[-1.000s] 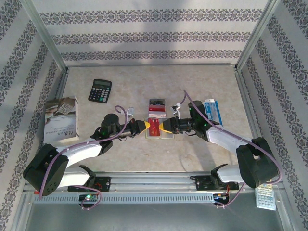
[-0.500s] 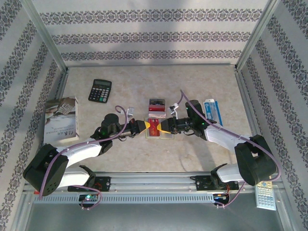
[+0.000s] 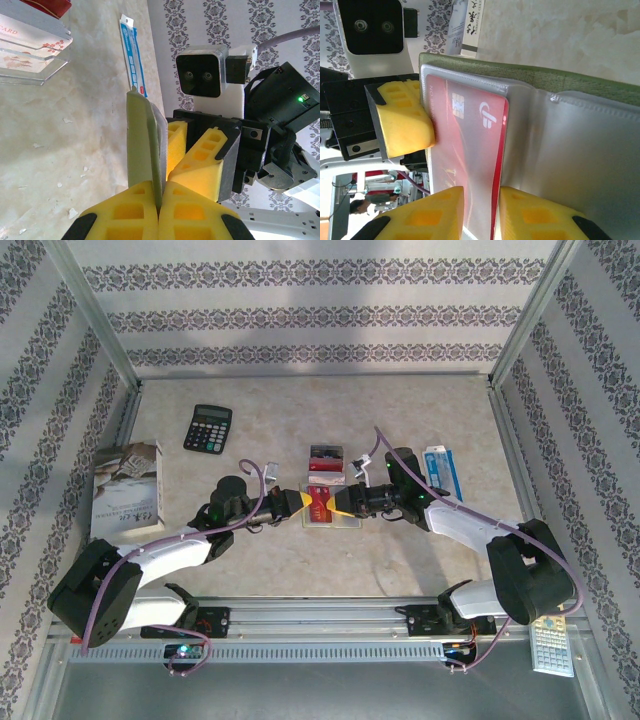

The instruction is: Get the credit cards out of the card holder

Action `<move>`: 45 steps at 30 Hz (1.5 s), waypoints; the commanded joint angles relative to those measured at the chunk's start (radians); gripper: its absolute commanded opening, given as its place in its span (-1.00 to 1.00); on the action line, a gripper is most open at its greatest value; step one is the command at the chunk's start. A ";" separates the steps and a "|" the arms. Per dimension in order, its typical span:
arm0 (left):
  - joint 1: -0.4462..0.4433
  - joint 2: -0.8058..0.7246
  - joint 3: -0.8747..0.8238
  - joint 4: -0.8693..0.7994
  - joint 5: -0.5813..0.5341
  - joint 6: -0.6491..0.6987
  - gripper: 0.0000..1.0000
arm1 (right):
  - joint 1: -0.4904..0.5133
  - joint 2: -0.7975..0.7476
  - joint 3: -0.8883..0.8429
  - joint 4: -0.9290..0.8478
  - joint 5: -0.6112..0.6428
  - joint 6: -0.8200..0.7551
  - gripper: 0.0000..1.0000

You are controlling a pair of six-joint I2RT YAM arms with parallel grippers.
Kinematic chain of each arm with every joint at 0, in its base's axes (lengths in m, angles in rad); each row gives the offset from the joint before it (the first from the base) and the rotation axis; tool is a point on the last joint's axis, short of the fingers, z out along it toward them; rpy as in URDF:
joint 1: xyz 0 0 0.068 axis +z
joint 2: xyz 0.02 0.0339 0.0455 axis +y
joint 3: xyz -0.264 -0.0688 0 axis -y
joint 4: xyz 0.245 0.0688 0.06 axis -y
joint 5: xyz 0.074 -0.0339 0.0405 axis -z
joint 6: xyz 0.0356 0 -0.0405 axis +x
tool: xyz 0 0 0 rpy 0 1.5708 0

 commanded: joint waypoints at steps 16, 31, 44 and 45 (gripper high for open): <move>-0.007 0.018 0.007 0.068 0.011 -0.005 -0.89 | -0.023 -0.054 -0.028 0.077 -0.032 0.016 -0.82; -0.007 0.010 0.010 0.048 0.007 0.000 -0.87 | -0.045 -0.068 -0.049 0.037 -0.022 -0.015 -0.91; -0.007 0.010 0.014 0.046 0.007 -0.002 -0.92 | -0.067 -0.071 -0.060 -0.024 -0.003 -0.067 -0.95; -0.007 0.012 0.015 0.046 0.007 0.000 -0.92 | -0.068 -0.070 -0.060 -0.030 -0.003 -0.072 -0.95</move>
